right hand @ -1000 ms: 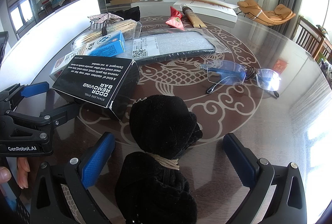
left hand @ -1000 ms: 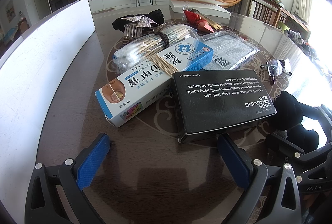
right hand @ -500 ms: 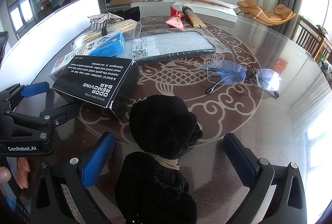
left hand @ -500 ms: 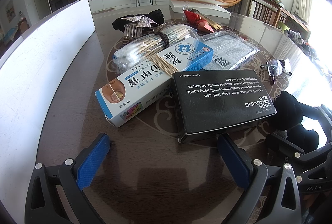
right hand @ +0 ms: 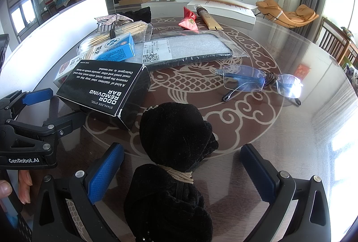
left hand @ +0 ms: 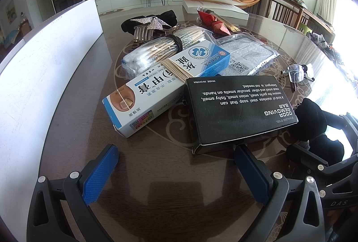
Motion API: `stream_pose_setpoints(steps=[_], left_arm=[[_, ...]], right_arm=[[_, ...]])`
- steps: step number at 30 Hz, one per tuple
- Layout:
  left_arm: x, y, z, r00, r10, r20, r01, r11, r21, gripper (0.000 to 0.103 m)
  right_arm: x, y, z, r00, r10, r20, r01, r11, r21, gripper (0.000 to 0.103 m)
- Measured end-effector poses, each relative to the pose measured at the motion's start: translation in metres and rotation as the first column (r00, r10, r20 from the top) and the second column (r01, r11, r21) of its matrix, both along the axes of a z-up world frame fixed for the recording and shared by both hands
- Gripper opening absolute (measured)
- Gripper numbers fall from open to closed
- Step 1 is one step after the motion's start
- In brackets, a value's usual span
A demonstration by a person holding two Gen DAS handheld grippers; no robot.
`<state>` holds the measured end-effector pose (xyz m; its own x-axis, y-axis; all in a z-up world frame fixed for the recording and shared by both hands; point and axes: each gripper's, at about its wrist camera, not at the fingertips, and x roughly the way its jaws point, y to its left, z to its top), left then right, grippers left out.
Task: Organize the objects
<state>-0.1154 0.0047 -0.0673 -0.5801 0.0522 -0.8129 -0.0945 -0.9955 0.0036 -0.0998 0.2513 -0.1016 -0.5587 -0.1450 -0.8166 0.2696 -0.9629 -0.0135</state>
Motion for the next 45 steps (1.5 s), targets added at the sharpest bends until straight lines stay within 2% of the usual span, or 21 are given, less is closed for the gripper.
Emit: stream_pose_setpoints(steps=[19,28,40,43,45], left_arm=[[0.003,-0.001,0.0,1.0,-0.008,0.0,0.008,1.0,0.0,0.103],[0.045,-0.023,0.0,1.0,0.0,-0.007,0.0,1.0,0.001,0.103],[0.058,-0.027,0.001,1.0,0.006,0.003,-0.006,1.0,-0.001,0.103],[0.067,-0.031,0.001,1.0,0.01,0.015,-0.01,1.0,-0.003,0.103],[0.076,-0.035,0.001,1.0,0.013,0.02,-0.013,1.0,-0.003,0.103]], right_arm=[[0.0,0.0,0.0,1.0,0.0,0.0,0.0,1.0,0.0,0.103],[0.0,0.0,0.0,1.0,0.001,0.0,-0.001,1.0,-0.001,0.103],[0.0,0.0,0.001,1.0,0.001,0.0,-0.001,1.0,-0.002,0.103],[0.002,0.006,0.004,0.998,-0.063,-0.027,0.064,0.998,0.017,0.103],[0.002,0.013,0.008,0.995,-0.093,-0.038,0.092,0.995,-0.022,0.103]])
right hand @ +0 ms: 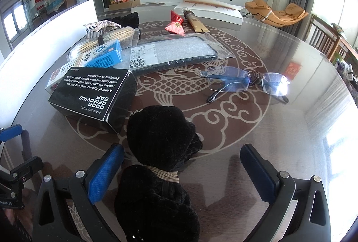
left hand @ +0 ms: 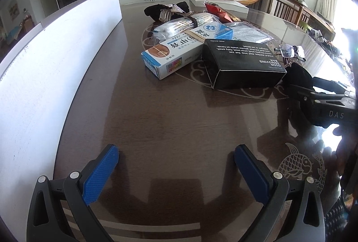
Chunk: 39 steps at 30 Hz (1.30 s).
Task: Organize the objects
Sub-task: 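Grasp the black Odor Removing Bar box with the left tool while the right tool holds the pouch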
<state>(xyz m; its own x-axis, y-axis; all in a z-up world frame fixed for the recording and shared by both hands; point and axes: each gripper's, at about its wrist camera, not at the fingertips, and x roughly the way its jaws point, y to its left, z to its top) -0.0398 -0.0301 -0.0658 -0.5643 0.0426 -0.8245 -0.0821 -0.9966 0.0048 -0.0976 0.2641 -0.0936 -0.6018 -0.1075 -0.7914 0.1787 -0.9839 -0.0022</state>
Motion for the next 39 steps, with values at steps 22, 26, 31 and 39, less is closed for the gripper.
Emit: stream_pose_setpoints(steps=[22,26,31,39], left_arm=[[0.007,-0.016,0.029,0.998,0.022,0.055,-0.04,0.939,0.342,0.103],[-0.039,0.009,0.052,0.994,0.104,0.021,-0.103,0.908,0.405,0.103],[-0.091,0.034,0.034,0.967,0.244,0.074,-0.254,0.948,0.191,0.103],[-0.057,-0.002,0.011,0.977,0.188,0.099,-0.206,0.953,0.222,0.103]], right_arm=[[0.059,-0.03,0.042,0.96,0.24,-0.142,-0.249,0.967,-0.049,0.101],[0.062,-0.006,0.041,0.973,0.184,-0.14,-0.203,0.97,-0.135,0.101],[0.075,0.001,0.036,0.975,0.175,-0.137,-0.193,0.972,-0.131,0.101],[0.071,0.02,0.023,0.991,0.127,-0.03,-0.13,0.978,-0.166,0.102]])
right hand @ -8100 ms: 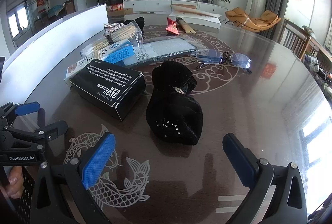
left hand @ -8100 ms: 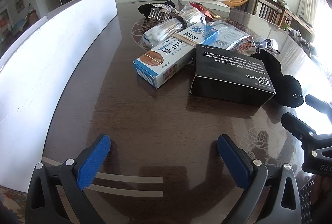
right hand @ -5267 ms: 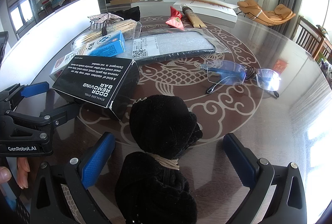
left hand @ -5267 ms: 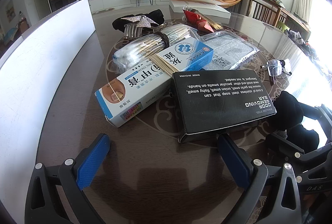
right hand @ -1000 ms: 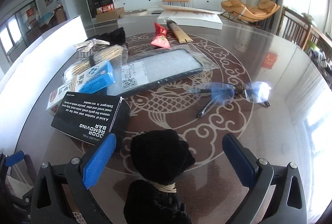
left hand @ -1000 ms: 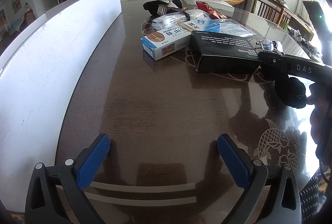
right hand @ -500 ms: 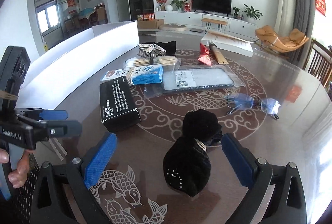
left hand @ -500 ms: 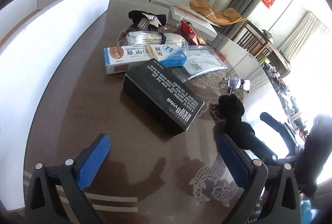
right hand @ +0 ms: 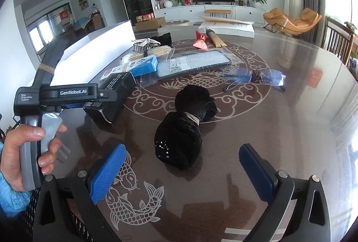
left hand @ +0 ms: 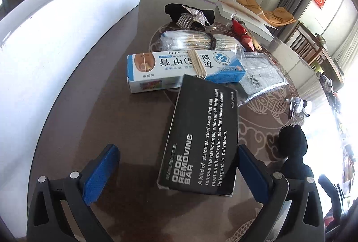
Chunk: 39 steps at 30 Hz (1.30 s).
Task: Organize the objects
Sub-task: 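Grasp the black Odor Removing Bar box with the left tool while the right tool holds the pouch, then carry the box and pouch into the cardboard box and open both tools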
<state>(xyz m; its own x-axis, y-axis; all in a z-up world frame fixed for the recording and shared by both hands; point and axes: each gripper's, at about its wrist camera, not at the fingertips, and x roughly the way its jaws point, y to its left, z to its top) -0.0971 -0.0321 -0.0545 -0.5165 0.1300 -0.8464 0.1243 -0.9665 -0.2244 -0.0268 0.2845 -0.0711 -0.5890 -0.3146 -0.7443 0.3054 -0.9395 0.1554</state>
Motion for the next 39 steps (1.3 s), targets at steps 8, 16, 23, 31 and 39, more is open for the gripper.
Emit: stream_pose_setpoints(steps=[8,16,23,31,39], left_arm=[[-0.023,0.019,-0.004,0.986,-0.161,0.045,0.165,0.979,-0.123,0.103],[-0.038,0.036,-0.01,0.943,-0.305,0.133,0.328,0.921,-0.212,0.103],[-0.014,0.031,0.009,0.943,-0.33,0.045,0.333,0.93,-0.156,0.058],[0.07,-0.024,0.086,0.954,-0.242,-0.176,0.237,0.97,-0.047,0.058],[0.101,-0.186,0.152,0.959,0.073,-0.274,-0.11,0.986,-0.124,0.058]], right_arm=[[-0.039,-0.026,0.0,0.986,-0.006,0.169,0.01,1.0,-0.024,0.102],[-0.071,-0.05,-0.011,0.974,-0.001,0.227,-0.038,0.985,0.167,0.053],[-0.051,-0.033,0.0,0.973,-0.006,0.23,-0.024,0.991,0.128,0.035],[-0.046,-0.075,0.07,0.987,0.093,0.133,-0.094,0.996,0.0,0.035],[-0.043,-0.255,0.148,0.912,0.409,0.011,-0.401,0.899,-0.176,0.035]])
